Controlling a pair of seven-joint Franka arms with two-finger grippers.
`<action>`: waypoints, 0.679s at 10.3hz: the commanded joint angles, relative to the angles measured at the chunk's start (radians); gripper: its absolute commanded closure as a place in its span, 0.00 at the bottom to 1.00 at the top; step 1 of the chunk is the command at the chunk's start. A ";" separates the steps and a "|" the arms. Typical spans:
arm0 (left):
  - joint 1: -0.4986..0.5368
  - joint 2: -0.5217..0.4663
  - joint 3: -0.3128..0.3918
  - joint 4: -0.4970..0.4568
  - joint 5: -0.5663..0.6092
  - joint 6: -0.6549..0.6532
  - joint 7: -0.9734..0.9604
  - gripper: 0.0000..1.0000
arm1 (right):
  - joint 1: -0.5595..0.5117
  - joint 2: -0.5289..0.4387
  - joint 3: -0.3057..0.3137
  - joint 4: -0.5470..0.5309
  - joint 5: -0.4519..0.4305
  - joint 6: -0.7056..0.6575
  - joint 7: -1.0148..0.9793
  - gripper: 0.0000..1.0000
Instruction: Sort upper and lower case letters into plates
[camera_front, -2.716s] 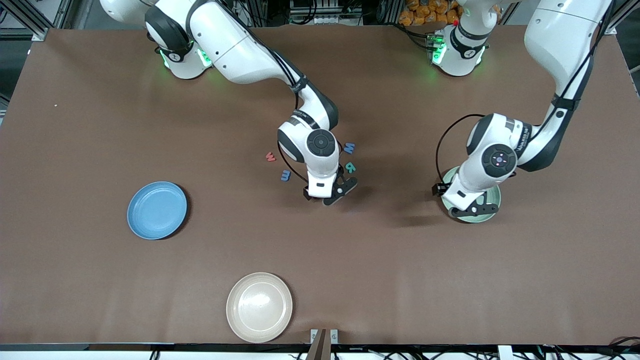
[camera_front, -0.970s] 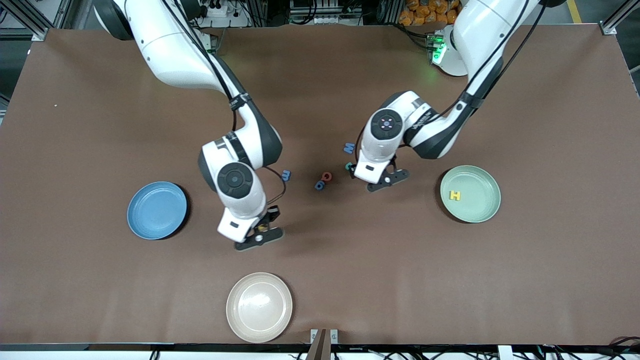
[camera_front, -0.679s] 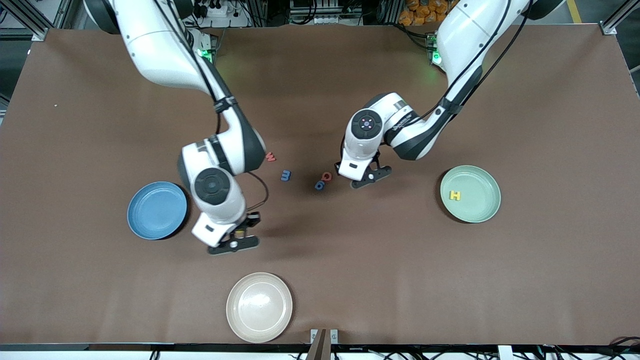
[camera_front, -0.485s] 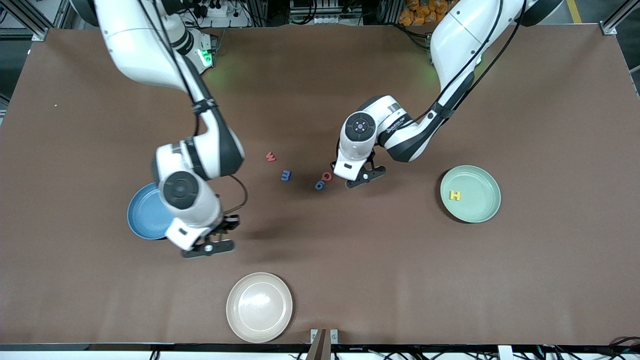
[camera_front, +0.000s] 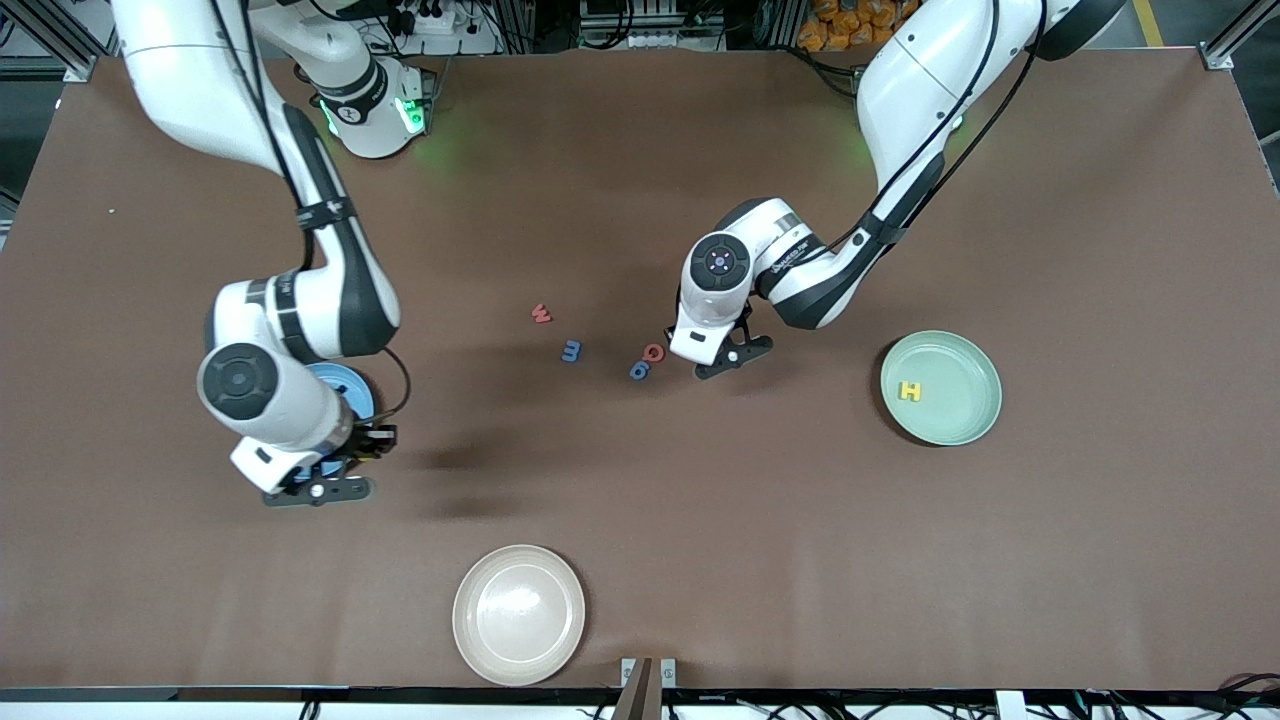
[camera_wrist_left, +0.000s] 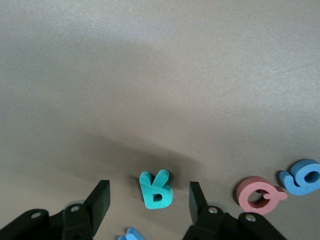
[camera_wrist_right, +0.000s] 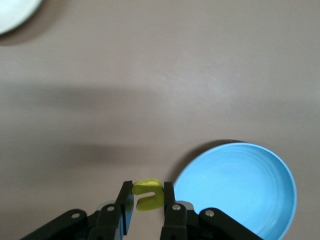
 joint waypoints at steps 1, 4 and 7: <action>-0.017 0.023 0.008 0.012 0.049 0.023 -0.056 0.29 | -0.040 -0.040 0.018 -0.063 0.002 0.022 -0.020 1.00; -0.020 0.041 0.006 0.009 0.101 0.044 -0.100 0.31 | -0.102 -0.034 0.018 -0.083 0.002 0.019 -0.047 1.00; -0.022 0.054 0.006 0.010 0.101 0.061 -0.105 0.33 | -0.132 -0.032 0.016 -0.110 -0.001 0.019 -0.061 1.00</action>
